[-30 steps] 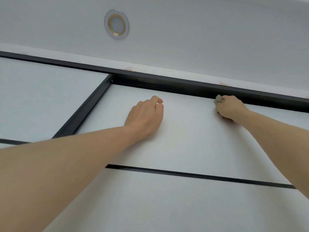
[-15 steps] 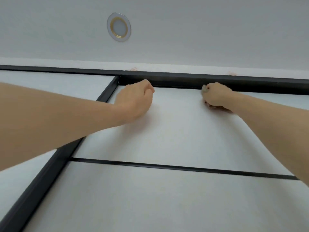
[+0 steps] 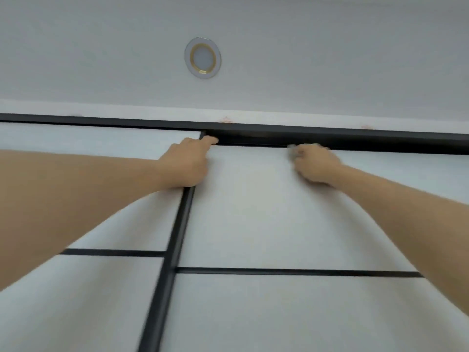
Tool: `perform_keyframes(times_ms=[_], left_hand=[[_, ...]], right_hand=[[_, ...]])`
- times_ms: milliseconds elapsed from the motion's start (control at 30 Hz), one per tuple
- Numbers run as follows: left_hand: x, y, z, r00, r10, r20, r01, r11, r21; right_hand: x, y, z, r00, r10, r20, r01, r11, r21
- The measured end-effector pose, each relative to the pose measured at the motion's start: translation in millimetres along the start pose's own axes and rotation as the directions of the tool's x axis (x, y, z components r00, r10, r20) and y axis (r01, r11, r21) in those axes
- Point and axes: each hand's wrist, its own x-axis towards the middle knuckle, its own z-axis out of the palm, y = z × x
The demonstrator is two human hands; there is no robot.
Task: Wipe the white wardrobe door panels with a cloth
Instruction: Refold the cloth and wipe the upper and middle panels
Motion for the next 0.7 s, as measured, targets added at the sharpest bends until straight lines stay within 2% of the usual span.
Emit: perform_keyframes(times_ms=[33,67,100,167,233,300,433,567,700], left_hand=[[-2,-1,1,1.000,-0.006,-0.022,0.006,0.999,-0.037],[-3,-2,2,0.999,-0.011,-0.044,0.008,0.998,-0.069],[-3,-5,2,0.998,-0.010,-0.054,0.004,0.995,-0.100],[-1,-6,3,0.998,0.003,-0.065,-0.012,0.989,-0.148],[0,-11,4,0.996,0.007,-0.086,-0.024,0.981,-0.193],[0,-17,5,0.993,0.000,-0.114,-0.026,0.972,-0.234],[0,-29,6,0.988,0.032,-0.149,-0.066,0.971,-0.231],[-2,-42,1,0.986,0.032,-0.161,-0.067,0.973,-0.220],[-3,-45,0,0.988,0.034,-0.148,-0.066,0.973,-0.221]], right_hand=[[10,8,-2,0.994,0.110,-0.024,-0.111,0.993,-0.051],[14,2,1,0.987,0.154,-0.051,-0.157,0.986,-0.052],[12,-17,9,0.988,0.137,-0.075,-0.139,0.990,-0.017],[-1,-71,27,0.996,-0.035,-0.086,0.043,0.995,0.089],[-24,-131,51,0.967,-0.254,-0.001,0.250,0.952,0.179],[-33,-159,62,0.944,-0.329,-0.013,0.327,0.935,0.139],[6,-150,54,0.960,-0.279,-0.026,0.280,0.960,0.028],[44,-169,61,0.970,-0.242,-0.026,0.244,0.961,0.131],[46,-192,70,0.961,-0.277,-0.009,0.277,0.961,-0.014]])
